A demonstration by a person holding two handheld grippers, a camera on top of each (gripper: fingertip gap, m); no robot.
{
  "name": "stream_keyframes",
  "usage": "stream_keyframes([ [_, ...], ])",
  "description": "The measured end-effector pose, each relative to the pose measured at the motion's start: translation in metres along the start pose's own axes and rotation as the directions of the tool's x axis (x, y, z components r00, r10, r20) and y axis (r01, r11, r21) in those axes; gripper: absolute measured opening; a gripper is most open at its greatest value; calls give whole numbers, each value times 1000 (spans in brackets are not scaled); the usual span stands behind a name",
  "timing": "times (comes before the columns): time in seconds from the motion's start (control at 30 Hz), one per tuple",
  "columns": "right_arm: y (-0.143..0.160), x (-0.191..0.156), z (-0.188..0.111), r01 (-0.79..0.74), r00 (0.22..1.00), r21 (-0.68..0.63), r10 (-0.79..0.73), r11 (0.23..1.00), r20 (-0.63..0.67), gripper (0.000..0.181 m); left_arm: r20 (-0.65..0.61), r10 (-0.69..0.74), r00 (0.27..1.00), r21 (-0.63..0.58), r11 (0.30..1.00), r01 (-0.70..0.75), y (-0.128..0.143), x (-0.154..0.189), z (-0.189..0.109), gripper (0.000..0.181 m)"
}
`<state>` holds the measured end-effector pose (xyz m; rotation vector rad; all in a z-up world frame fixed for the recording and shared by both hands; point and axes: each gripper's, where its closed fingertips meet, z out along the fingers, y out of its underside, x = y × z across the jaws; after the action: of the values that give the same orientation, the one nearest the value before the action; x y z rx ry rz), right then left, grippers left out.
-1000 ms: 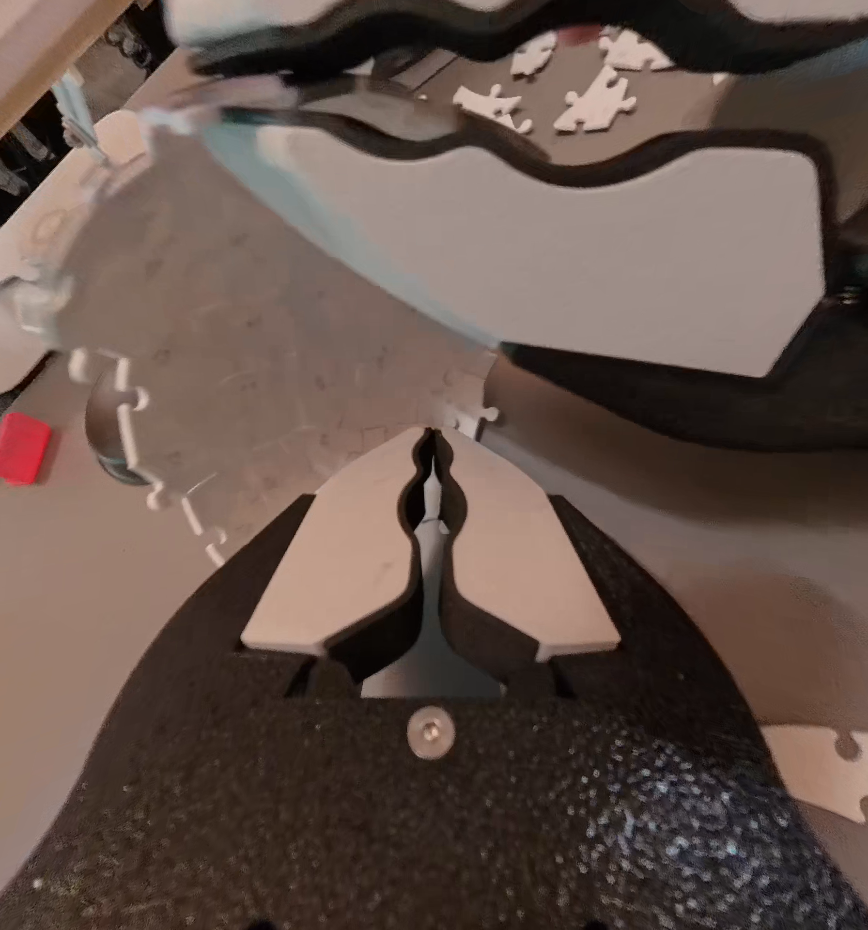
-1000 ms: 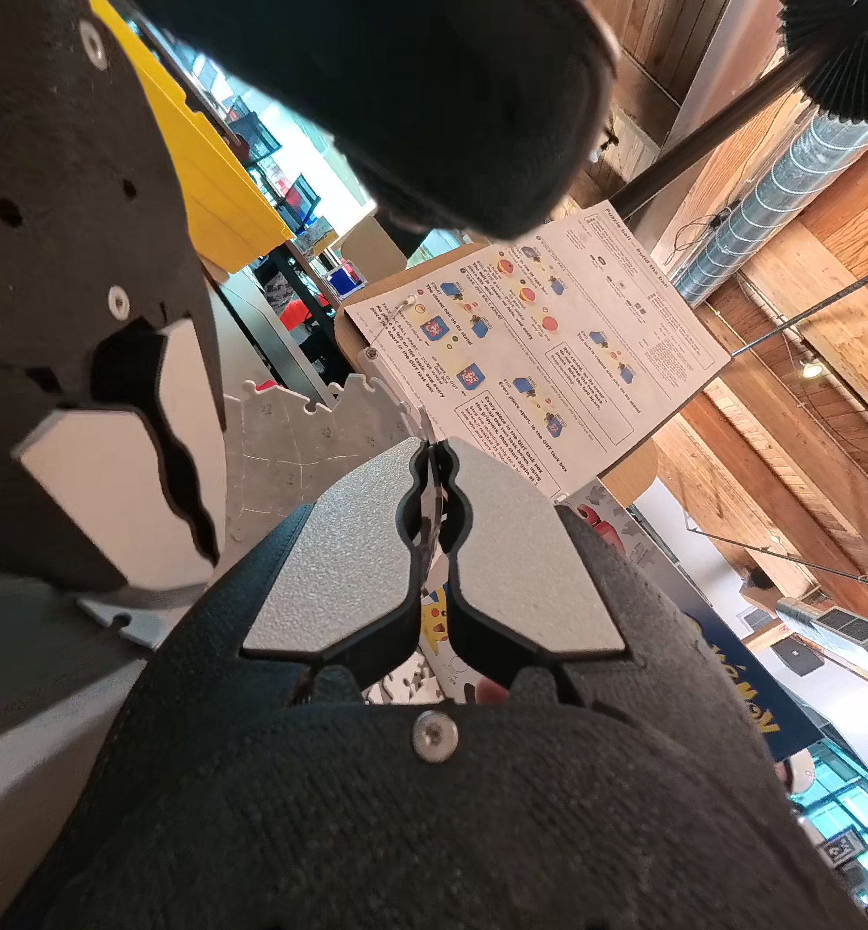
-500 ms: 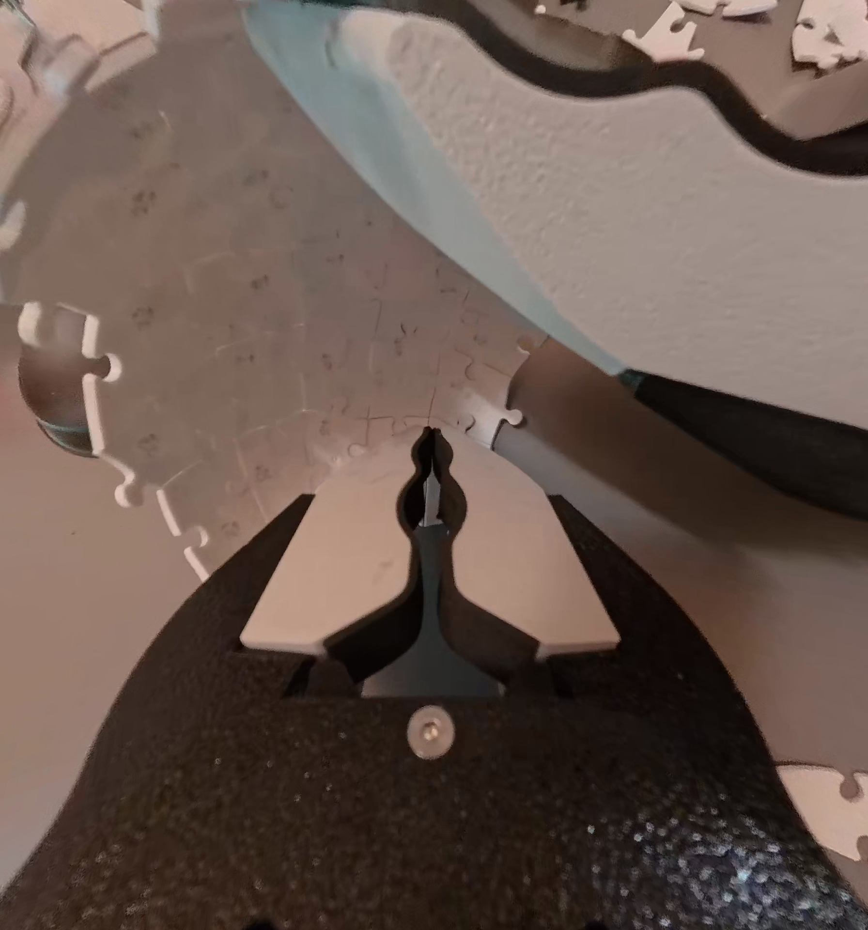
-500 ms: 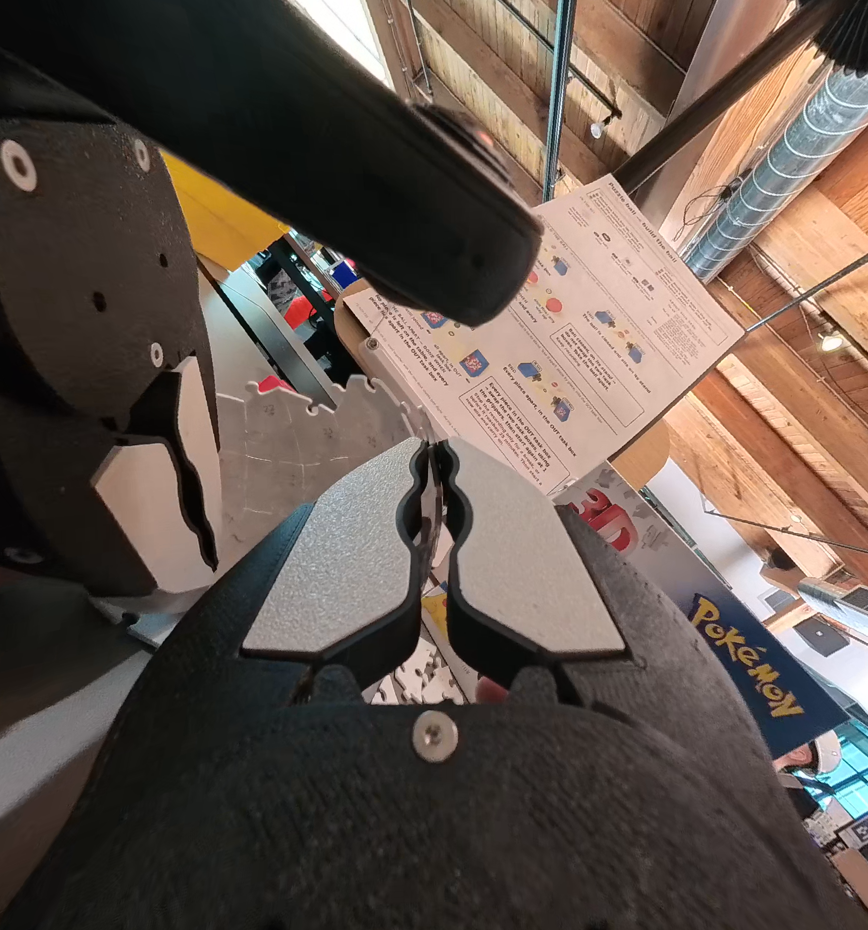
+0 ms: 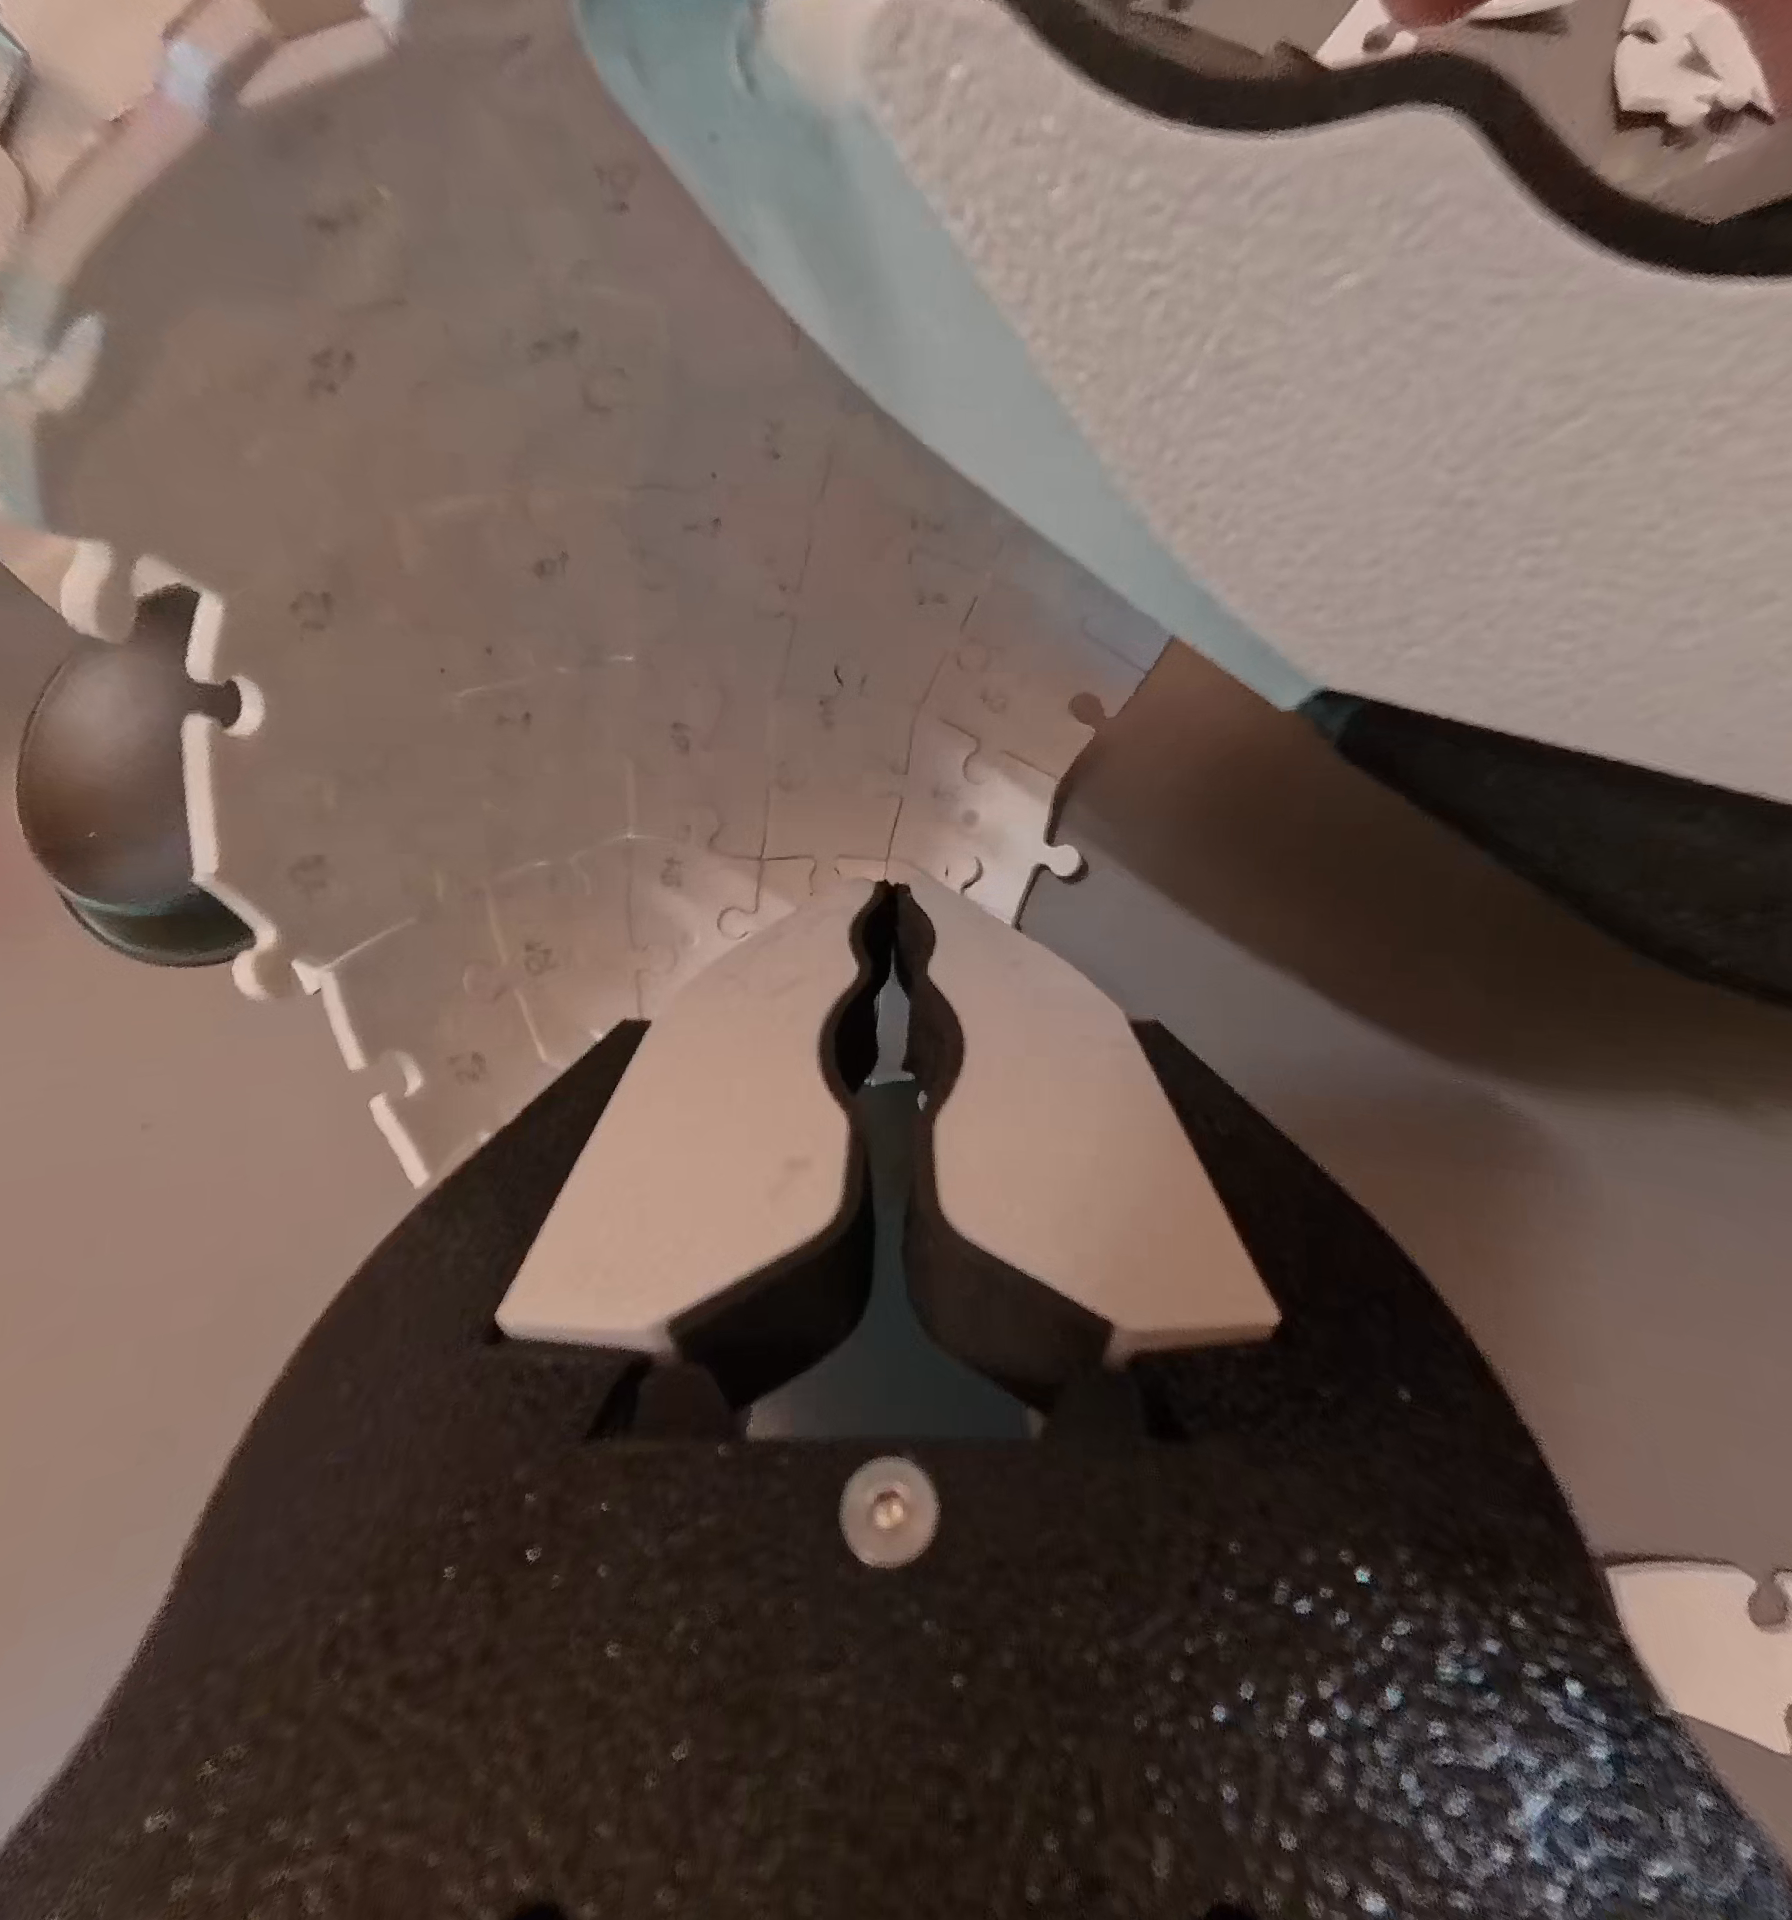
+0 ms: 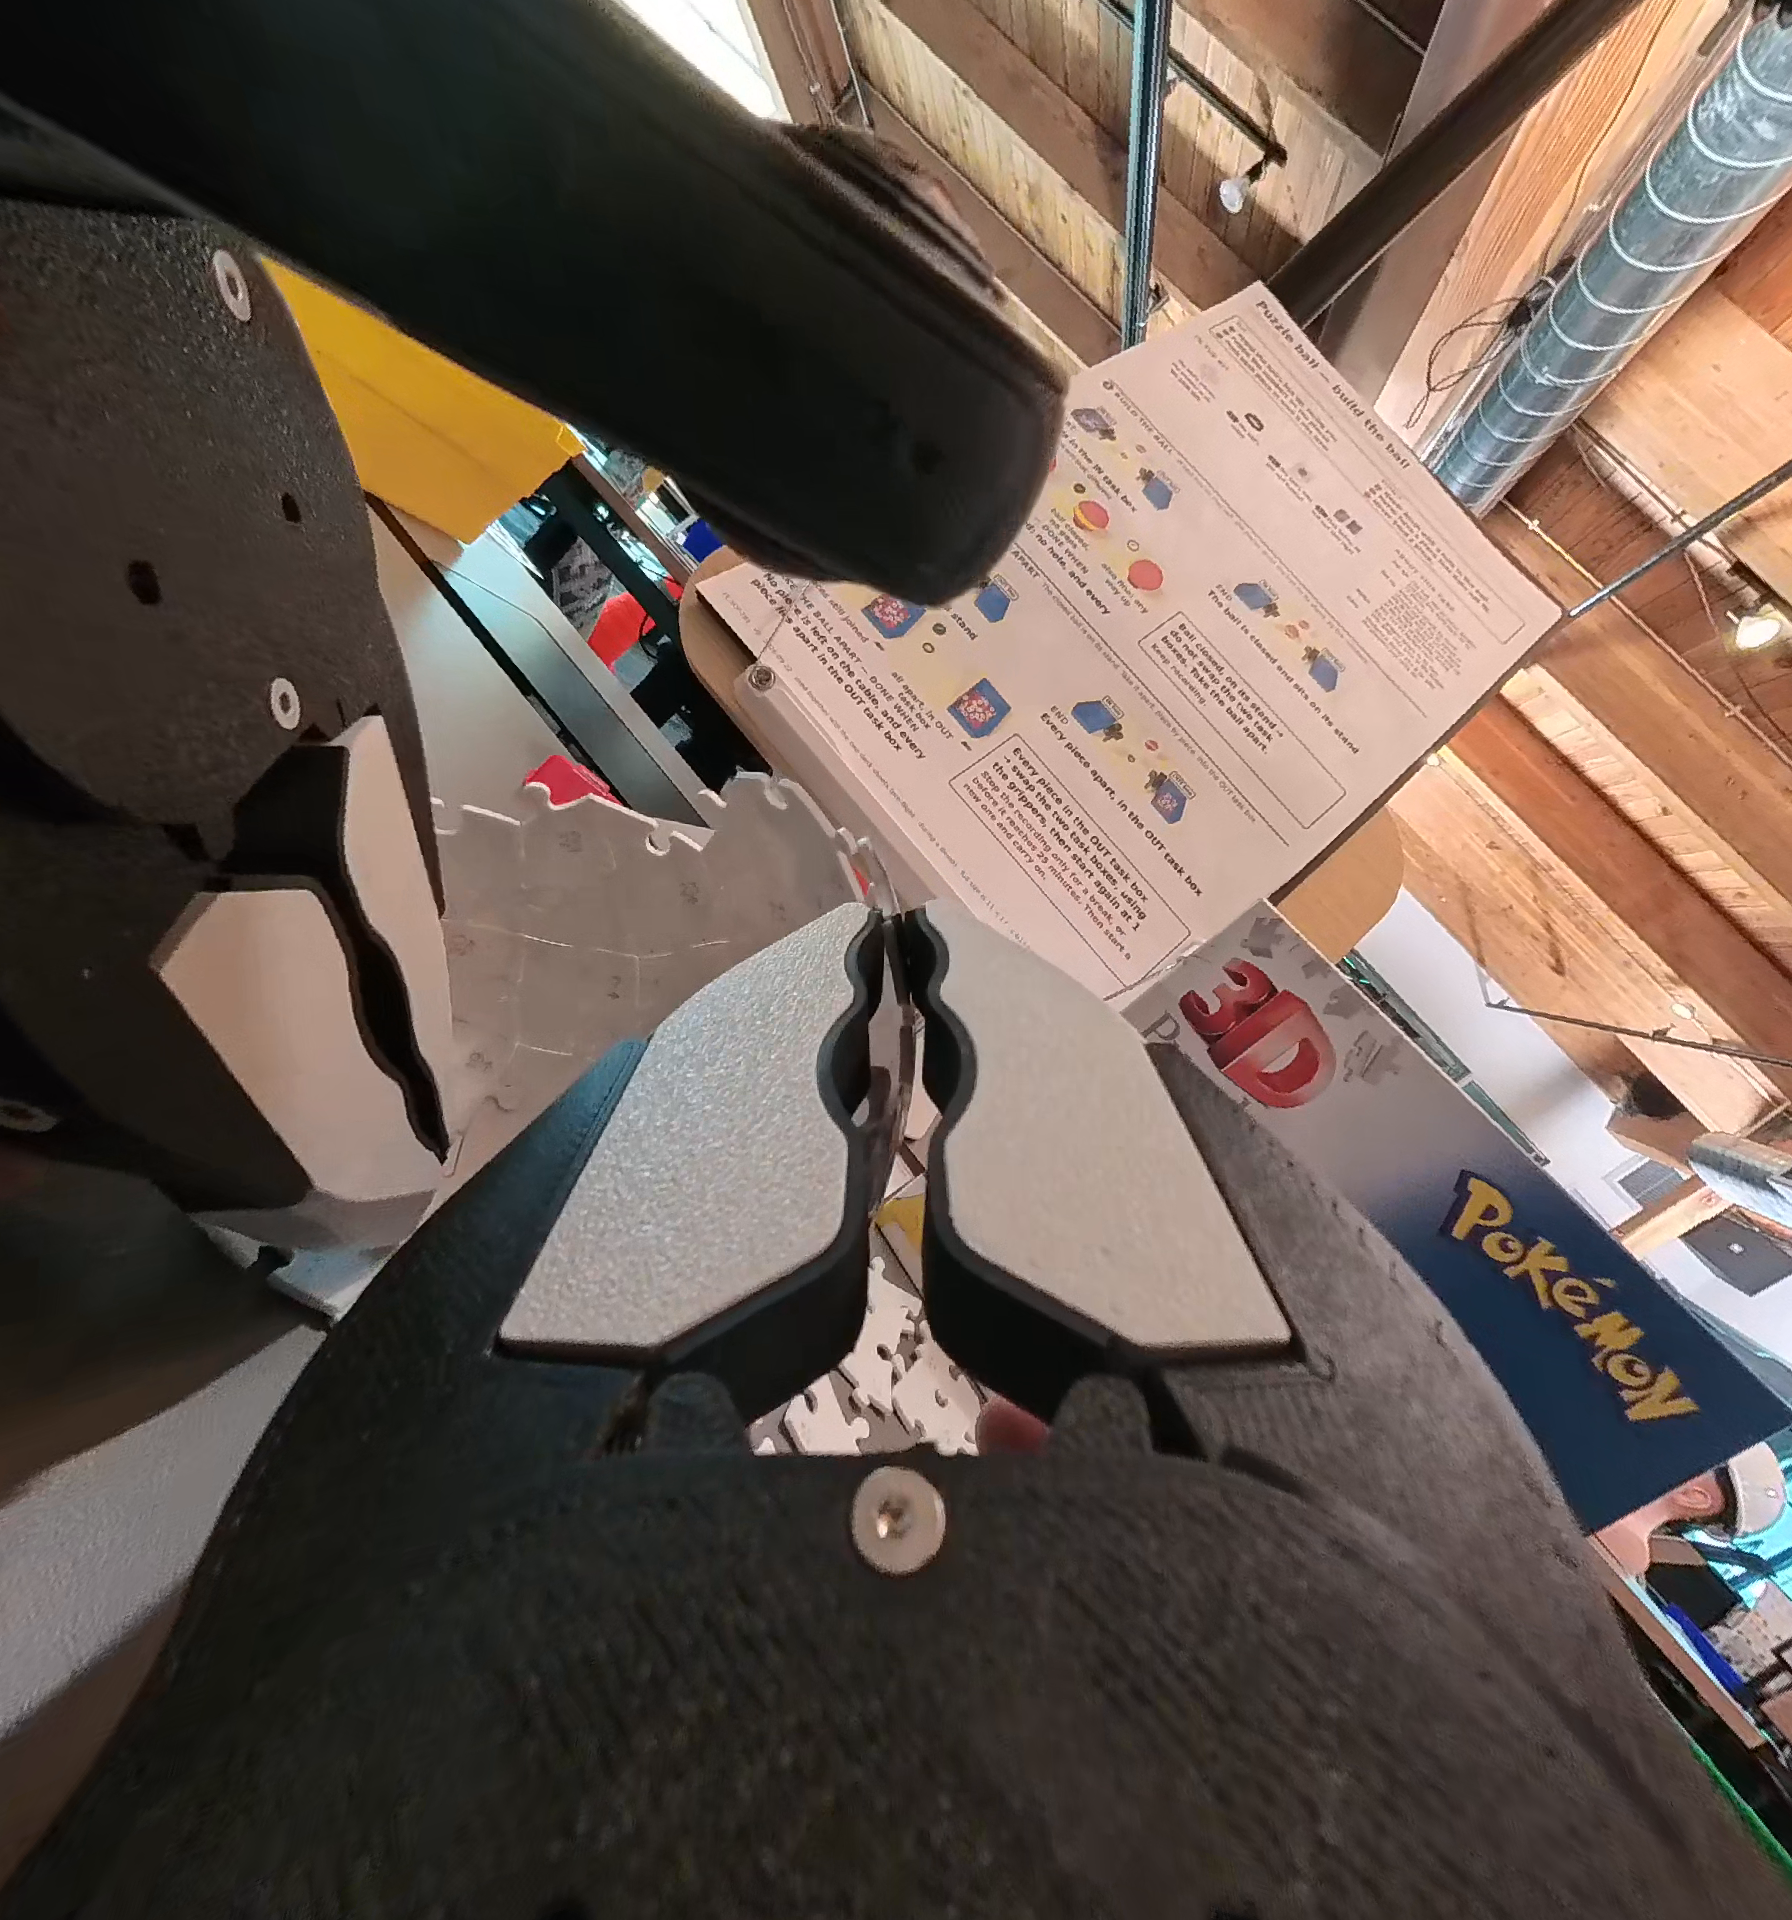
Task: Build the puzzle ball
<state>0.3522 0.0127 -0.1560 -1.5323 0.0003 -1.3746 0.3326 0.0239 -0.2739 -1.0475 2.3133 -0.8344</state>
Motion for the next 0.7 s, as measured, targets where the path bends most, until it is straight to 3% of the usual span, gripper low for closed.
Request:
stream_keyframes([
  [0.5, 4, 2, 1, -40, 999, -9, 39, 999, -7, 5, -12, 229, 973, -103, 968, -229, 0, 1, 0, 0],
  [0.7, 4, 2, 0, -40, 999, -9, 40, 999, -6, 5, -24, 185, 982, -90, 978, -187, 0, 1, 0, 0],
])
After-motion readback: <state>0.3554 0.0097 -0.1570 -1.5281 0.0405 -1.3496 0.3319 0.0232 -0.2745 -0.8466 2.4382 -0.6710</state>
